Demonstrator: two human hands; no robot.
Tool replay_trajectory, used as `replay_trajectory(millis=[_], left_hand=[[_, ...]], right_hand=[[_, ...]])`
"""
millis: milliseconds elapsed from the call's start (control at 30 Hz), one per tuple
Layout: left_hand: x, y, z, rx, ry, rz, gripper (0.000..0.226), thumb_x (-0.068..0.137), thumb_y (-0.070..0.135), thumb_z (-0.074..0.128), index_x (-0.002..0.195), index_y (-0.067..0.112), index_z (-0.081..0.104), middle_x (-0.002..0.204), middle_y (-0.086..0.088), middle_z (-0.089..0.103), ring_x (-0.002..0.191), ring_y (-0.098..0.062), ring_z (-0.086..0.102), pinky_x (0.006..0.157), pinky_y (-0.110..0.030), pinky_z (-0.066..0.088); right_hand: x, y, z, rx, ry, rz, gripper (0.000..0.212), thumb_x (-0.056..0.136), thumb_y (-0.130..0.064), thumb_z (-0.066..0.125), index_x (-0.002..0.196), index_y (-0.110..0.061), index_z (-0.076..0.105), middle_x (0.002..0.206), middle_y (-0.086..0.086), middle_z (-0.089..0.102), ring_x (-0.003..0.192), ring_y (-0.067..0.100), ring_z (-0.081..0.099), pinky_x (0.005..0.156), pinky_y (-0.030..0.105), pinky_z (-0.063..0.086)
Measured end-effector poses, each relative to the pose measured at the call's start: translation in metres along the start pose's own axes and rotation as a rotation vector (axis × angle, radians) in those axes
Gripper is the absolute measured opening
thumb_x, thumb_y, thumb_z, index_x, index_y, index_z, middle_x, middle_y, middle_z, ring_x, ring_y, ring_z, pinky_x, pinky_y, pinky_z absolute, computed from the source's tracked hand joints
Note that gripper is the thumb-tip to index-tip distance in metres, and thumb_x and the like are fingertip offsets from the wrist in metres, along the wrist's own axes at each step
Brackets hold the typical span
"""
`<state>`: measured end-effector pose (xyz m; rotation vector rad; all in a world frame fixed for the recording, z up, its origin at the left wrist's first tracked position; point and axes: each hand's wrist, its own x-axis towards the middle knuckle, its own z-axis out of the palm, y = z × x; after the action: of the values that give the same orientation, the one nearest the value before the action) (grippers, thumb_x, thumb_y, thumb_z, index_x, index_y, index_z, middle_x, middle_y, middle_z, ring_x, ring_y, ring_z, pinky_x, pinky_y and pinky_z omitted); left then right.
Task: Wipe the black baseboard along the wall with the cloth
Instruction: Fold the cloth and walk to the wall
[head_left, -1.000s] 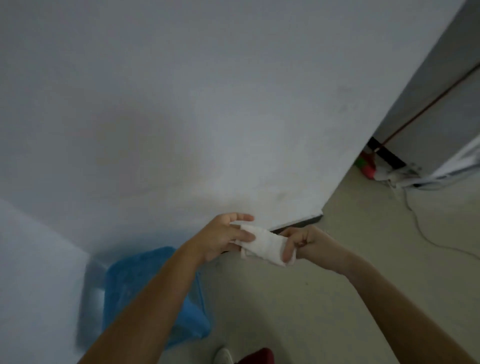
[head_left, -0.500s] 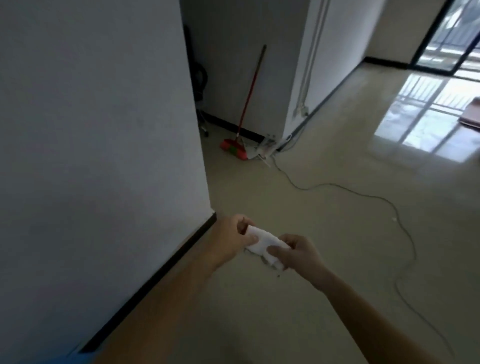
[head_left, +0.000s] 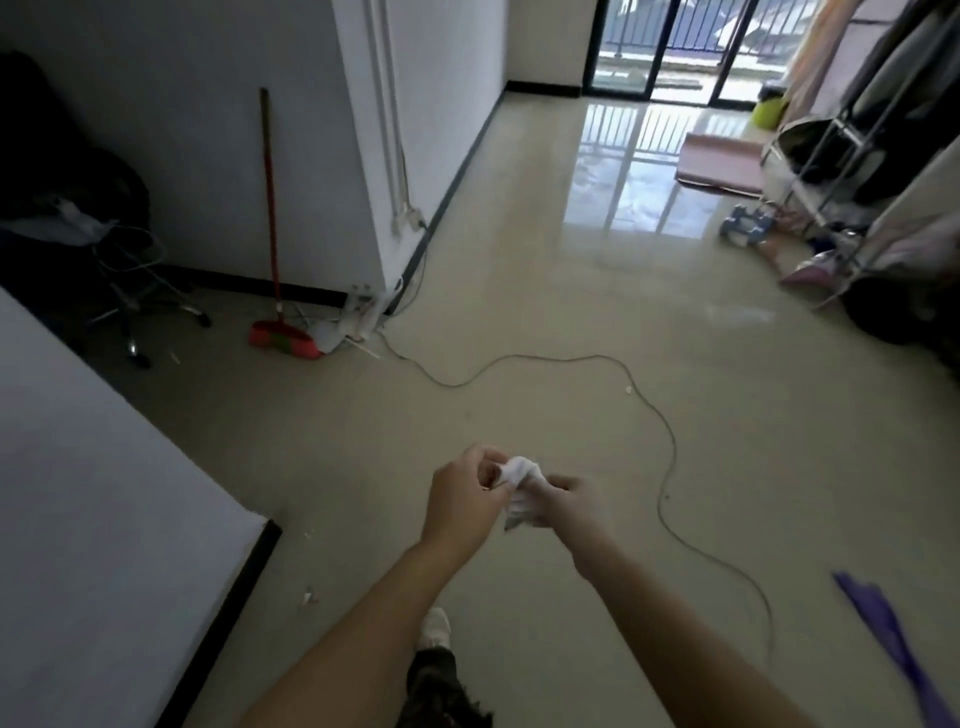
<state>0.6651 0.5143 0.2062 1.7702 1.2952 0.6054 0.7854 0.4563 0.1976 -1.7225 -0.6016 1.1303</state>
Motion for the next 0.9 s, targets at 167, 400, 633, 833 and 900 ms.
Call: replay_trajectory(millis=[167,400,633,833,900], left_hand=[[0.112,0.010,0.011,-0.117,-0.172,0.020,0.029,0.083,0.027,0.074,0.109,0.021,0.062,0.092,0.012,0.071,0.082,-0.001,0.067,0.074,-0.016,0.054],[0.260,0.038,0.004,-0.062,-0.383,0.084,0.036,0.089,0.008,0.056,0.122,0.017,0.046,0.108,0.004,0.067,0.092,-0.013,0.064,0.074,-0.019,0.047],[0.388,0.052,0.029,-0.155,-0.386,0.042,0.027,0.088,0.004,0.055,0.107,0.022,0.048,0.104,0.007,0.062,0.096,-0.009,0.060,0.068,-0.009,0.044],[0.529,0.074,0.068,-0.508,-0.528,-0.393,0.015,0.096,0.027,0.057,0.103,0.016,0.063,0.098,-0.001,0.065,0.089,-0.013,0.062,0.072,-0.026,0.044],[0.570,0.084,0.082,-0.613,-0.598,-0.446,0.013,0.095,0.022,0.058,0.102,0.013,0.065,0.091,-0.002,0.068,0.084,-0.014,0.064,0.074,-0.027,0.047]], right_hand=[[0.106,-0.038,-0.004,0.362,0.096,0.232,0.021,0.091,0.000,0.049,0.079,0.002,0.067,0.068,0.013,0.063,0.056,0.018,0.062,0.051,0.023,0.053],[0.226,-0.105,-0.002,0.601,0.158,0.247,0.019,0.090,-0.018,0.063,0.085,-0.001,0.068,0.072,0.012,0.066,0.065,0.019,0.064,0.061,0.025,0.054],[0.340,-0.140,-0.023,0.551,0.312,0.240,0.017,0.092,-0.004,0.057,0.076,0.002,0.062,0.062,0.011,0.061,0.059,0.019,0.061,0.058,0.026,0.052],[0.463,-0.186,-0.065,0.550,0.167,0.204,0.021,0.091,-0.004,0.054,0.072,-0.004,0.064,0.056,0.004,0.055,0.045,0.009,0.053,0.046,0.019,0.044],[0.506,-0.208,-0.081,0.555,0.107,0.186,0.019,0.091,-0.004,0.056,0.075,-0.001,0.066,0.059,0.007,0.061,0.050,0.011,0.058,0.049,0.020,0.048]])
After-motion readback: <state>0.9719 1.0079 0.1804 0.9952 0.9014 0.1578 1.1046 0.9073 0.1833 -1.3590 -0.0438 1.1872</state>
